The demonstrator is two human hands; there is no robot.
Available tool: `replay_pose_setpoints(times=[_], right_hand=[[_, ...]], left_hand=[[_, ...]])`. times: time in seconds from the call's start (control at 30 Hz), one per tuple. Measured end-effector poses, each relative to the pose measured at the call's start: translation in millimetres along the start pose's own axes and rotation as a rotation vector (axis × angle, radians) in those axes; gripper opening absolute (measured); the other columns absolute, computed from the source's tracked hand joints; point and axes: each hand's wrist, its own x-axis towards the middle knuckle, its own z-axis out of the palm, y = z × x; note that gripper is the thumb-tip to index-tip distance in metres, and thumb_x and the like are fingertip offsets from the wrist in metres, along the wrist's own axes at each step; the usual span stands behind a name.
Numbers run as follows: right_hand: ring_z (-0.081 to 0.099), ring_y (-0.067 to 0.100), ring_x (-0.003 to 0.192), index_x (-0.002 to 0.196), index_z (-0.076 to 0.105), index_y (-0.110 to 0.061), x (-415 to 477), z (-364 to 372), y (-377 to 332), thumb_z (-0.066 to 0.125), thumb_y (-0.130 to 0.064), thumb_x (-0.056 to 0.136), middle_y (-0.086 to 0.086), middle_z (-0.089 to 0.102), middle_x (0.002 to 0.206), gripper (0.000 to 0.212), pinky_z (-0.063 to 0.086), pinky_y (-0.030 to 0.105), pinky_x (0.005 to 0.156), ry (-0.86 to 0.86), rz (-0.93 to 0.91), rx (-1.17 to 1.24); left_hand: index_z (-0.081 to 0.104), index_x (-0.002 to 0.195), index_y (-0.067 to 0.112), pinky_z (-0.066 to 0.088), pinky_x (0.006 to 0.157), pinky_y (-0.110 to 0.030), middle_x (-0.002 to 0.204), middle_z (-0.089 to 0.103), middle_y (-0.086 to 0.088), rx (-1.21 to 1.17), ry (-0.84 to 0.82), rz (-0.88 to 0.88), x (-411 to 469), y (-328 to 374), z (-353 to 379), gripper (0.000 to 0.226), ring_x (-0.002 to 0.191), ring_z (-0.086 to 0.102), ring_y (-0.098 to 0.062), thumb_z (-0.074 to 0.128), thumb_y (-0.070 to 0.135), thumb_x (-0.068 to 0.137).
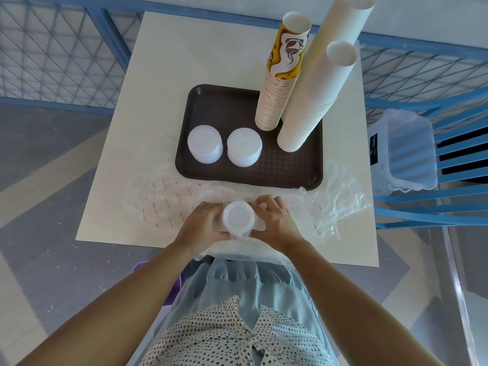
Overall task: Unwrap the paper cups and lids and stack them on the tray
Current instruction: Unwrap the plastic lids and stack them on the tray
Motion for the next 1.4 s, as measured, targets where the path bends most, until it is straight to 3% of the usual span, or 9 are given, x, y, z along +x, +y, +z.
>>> replay_pose_setpoints(times=[0.13, 0.27, 0.47, 0.6, 0.73, 0.93, 1.1, 1.27, 1.4], right_hand=[[0.045, 0.025, 0.115, 0.132, 0.061, -0.016, 2, 1, -4, 0.091, -0.057, 0.067, -0.002, 0.050, 0.131, 0.083, 0.053, 0.046, 0.101, -0.056, 0.107, 0.012], [0.041, 0.020, 0.120, 0.138, 0.055, -0.017, 4, -4, -4, 0.087, -0.064, 0.069, -0.004, 0.045, 0.135, 0.089, 0.046, 0.043, 0.107, -0.114, 0.118, 0.020], [0.037, 0.019, 0.129, 0.157, 0.037, -0.026, -7, -24, 1, 0.076, -0.069, 0.075, -0.004, 0.040, 0.147, 0.101, 0.039, 0.046, 0.115, -0.118, 0.027, -0.022], [0.040, 0.019, 0.125, 0.158, 0.037, -0.029, -10, -24, -5, 0.076, -0.072, 0.073, -0.004, 0.042, 0.144, 0.103, 0.040, 0.044, 0.112, -0.100, -0.010, 0.005], [0.049, 0.022, 0.119, 0.150, 0.049, -0.029, -9, -10, -5, 0.077, -0.073, 0.073, -0.001, 0.053, 0.137, 0.093, 0.048, 0.051, 0.108, -0.051, -0.006, 0.073], [0.049, 0.024, 0.108, 0.138, 0.062, -0.026, -4, 1, 0, 0.085, -0.066, 0.069, 0.001, 0.052, 0.121, 0.083, 0.054, 0.051, 0.095, -0.021, 0.043, 0.044], [0.046, 0.023, 0.107, 0.135, 0.063, -0.028, 2, -3, -5, 0.087, -0.063, 0.067, -0.001, 0.045, 0.118, 0.080, 0.051, 0.049, 0.098, -0.080, 0.063, -0.005], [0.045, 0.023, 0.113, 0.138, 0.061, -0.027, 0, -10, -11, 0.086, -0.066, 0.068, 0.000, 0.045, 0.124, 0.084, 0.051, 0.048, 0.103, -0.071, 0.077, 0.023], [0.045, 0.022, 0.118, 0.141, 0.059, -0.033, -3, -23, -17, 0.083, -0.069, 0.071, 0.001, 0.046, 0.132, 0.082, 0.052, 0.048, 0.102, -0.026, 0.033, 0.012]], left_hand=[[0.059, 0.137, 0.030, 0.050, 0.111, -0.045, 0.134, 0.067, 0.010, 0.017, -0.020, -0.005, 5, -10, 8, 0.083, 0.124, 0.059, -0.012, 0.094, 0.055, 0.066], [0.052, 0.144, 0.028, 0.048, 0.113, -0.047, 0.139, 0.063, 0.007, 0.019, -0.045, 0.019, 7, -4, 7, 0.094, 0.127, 0.056, -0.012, 0.096, 0.051, 0.065], [0.012, 0.162, 0.041, 0.037, 0.112, -0.031, 0.146, 0.043, 0.014, -0.039, -0.163, -0.007, -2, -1, -6, 0.133, 0.131, 0.040, -0.009, 0.098, 0.053, 0.060], [0.024, 0.156, 0.050, 0.044, 0.115, -0.042, 0.150, 0.043, 0.020, -0.092, -0.096, 0.023, -3, -2, -7, 0.116, 0.136, 0.042, -0.011, 0.090, 0.066, 0.062], [0.045, 0.145, 0.048, 0.046, 0.111, -0.049, 0.140, 0.056, 0.022, -0.083, -0.080, 0.061, 2, -4, -3, 0.096, 0.130, 0.051, -0.013, 0.092, 0.062, 0.062], [0.056, 0.141, 0.037, 0.045, 0.111, -0.050, 0.139, 0.059, 0.012, -0.014, -0.061, 0.032, 7, -12, 5, 0.093, 0.127, 0.051, -0.016, 0.086, 0.070, 0.059], [0.061, 0.139, 0.025, 0.043, 0.109, -0.038, 0.133, 0.053, 0.011, 0.003, 0.003, 0.016, 10, -1, 12, 0.093, 0.123, 0.045, -0.013, 0.101, 0.045, 0.057], [0.057, 0.140, 0.024, 0.046, 0.109, -0.042, 0.134, 0.051, 0.006, 0.021, 0.009, 0.029, 8, 4, 9, 0.093, 0.124, 0.041, -0.012, 0.101, 0.041, 0.059], [0.056, 0.137, 0.028, 0.046, 0.109, -0.045, 0.137, 0.045, 0.006, 0.055, 0.051, 0.063, 4, 9, 1, 0.090, 0.127, 0.035, -0.011, 0.098, 0.049, 0.061]])
